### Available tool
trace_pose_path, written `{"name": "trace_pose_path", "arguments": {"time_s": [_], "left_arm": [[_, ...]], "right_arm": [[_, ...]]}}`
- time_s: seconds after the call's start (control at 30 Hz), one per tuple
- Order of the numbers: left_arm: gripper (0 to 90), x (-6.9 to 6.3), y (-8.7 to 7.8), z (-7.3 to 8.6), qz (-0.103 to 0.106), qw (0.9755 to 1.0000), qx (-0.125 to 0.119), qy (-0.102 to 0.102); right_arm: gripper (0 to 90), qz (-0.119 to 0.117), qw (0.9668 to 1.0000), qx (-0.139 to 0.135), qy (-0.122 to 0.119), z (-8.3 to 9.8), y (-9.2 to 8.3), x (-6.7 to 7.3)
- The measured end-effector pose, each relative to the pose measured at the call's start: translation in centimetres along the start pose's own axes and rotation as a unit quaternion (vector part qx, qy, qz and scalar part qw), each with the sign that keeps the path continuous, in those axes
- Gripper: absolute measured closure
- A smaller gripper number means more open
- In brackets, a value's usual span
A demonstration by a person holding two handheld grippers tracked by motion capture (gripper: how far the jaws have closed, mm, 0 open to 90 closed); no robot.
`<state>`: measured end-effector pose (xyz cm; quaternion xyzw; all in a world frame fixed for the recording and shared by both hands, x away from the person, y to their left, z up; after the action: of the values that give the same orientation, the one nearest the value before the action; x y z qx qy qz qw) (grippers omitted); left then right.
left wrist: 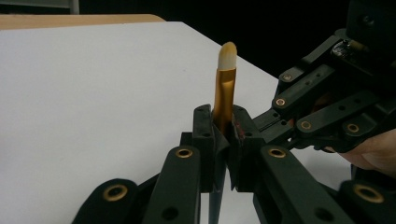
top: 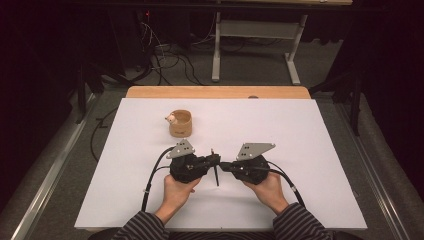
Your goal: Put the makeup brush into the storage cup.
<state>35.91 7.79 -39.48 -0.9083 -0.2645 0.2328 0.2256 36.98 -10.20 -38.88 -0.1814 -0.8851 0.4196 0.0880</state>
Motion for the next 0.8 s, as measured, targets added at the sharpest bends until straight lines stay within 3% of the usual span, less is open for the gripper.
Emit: {"name": "trace_pose_path", "arguments": {"time_s": [0.47, 0.8], "left_arm": [[84.0, -0.19, -0.61, -0.23, -0.01, 0.9998, -0.011, 0.011], [83.9, -0.17, -0.75, -0.26, -0.013, 0.9997, -0.011, 0.016]], "right_arm": [[89.9, -0.002, 1.0, -0.006, -0.005, 0.0, -0.08, 0.14], [80.0, 0.002, 0.9997, -0.024, -0.002, 0.18, -0.75, -0.03]]}}
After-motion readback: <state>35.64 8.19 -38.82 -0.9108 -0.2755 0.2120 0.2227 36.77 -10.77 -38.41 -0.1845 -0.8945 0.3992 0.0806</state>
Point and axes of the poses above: each handheld gripper's, and its own axes: y roughly forward along the jaws, z roughly out of its underside, x roughly to its left, the point moved 3 cm from there along y, roughly forward along the jaws, and after that the axes turned 15 degrees about x, right-handed, at the moved point
